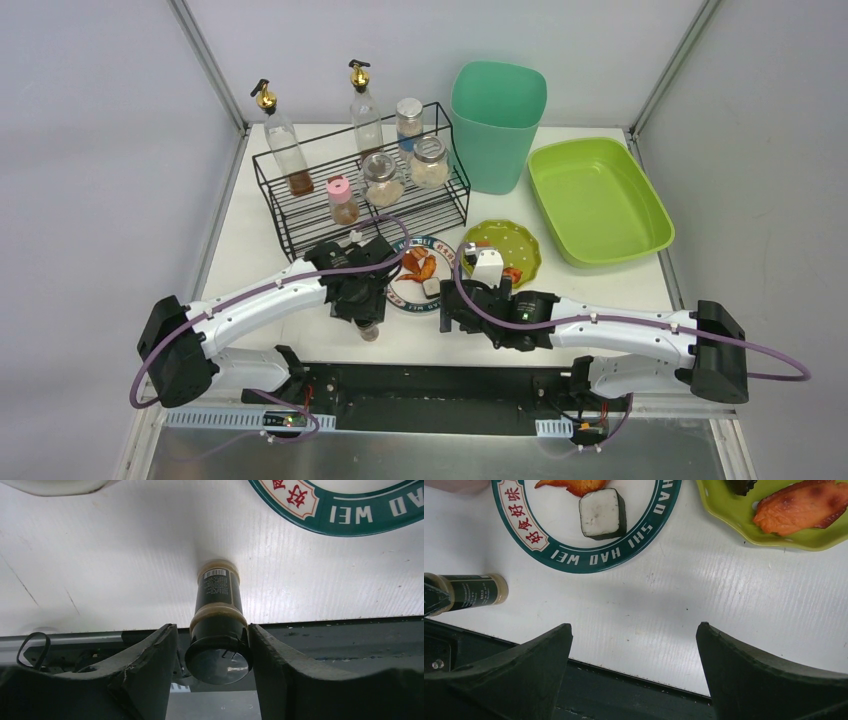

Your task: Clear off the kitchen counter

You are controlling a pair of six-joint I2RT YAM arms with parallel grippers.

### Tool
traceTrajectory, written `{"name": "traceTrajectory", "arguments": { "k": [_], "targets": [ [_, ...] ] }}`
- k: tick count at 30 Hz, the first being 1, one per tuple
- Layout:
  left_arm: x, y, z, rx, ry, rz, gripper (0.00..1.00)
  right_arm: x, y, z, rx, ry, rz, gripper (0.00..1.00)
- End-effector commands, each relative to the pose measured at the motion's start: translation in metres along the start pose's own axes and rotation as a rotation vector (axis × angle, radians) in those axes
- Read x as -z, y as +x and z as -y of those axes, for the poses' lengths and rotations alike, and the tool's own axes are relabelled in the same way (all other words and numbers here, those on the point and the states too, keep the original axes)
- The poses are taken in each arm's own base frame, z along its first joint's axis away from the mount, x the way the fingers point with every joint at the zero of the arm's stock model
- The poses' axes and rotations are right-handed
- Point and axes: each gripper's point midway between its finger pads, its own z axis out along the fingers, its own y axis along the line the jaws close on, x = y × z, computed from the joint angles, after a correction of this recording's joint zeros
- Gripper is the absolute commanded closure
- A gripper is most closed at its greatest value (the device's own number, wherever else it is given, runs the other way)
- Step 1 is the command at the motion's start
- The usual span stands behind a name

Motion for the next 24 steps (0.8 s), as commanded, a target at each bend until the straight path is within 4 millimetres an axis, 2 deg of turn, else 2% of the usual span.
{"name": "traceTrajectory", "arguments": {
  "k": [1,4,8,11,17,19,22,24],
  "targets": [
    [0.002,0.004,0.007,-0.001,0.031,-0.009,0.47,0.001,-0.001,-0.005,-0.026,-0.015,0.006,0.01],
    [0.002,0.004,0.009,-0.013,0.039,-0.013,0.54,0.0,0.001,-0.005,-0.029,-0.015,0.003,0.01],
    [0.008,0.001,0.012,-0.029,0.06,-0.001,0.75,0.0,0.001,-0.005,-0.031,-0.016,0.005,0.01],
    [0.019,-0.006,0.011,-0.034,0.072,0.028,0.84,-0.001,0.002,-0.003,-0.028,-0.012,0.001,0.01],
    [0.053,-0.029,0.006,-0.048,0.059,0.115,0.92,-0.001,0.003,-0.004,-0.033,-0.015,0.003,0.01],
    [0.065,-0.04,0.008,-0.058,0.06,0.147,0.99,-0.001,0.003,-0.005,-0.031,-0.018,0.001,0.01],
    [0.085,-0.059,0.012,-0.079,0.067,0.202,1.0,-0.002,0.006,-0.006,-0.03,-0.021,-0.008,0.01],
    [0.098,-0.072,0.007,-0.085,0.036,0.237,1.0,-0.003,0.007,-0.006,-0.03,-0.018,-0.014,0.01]
  ]
}}
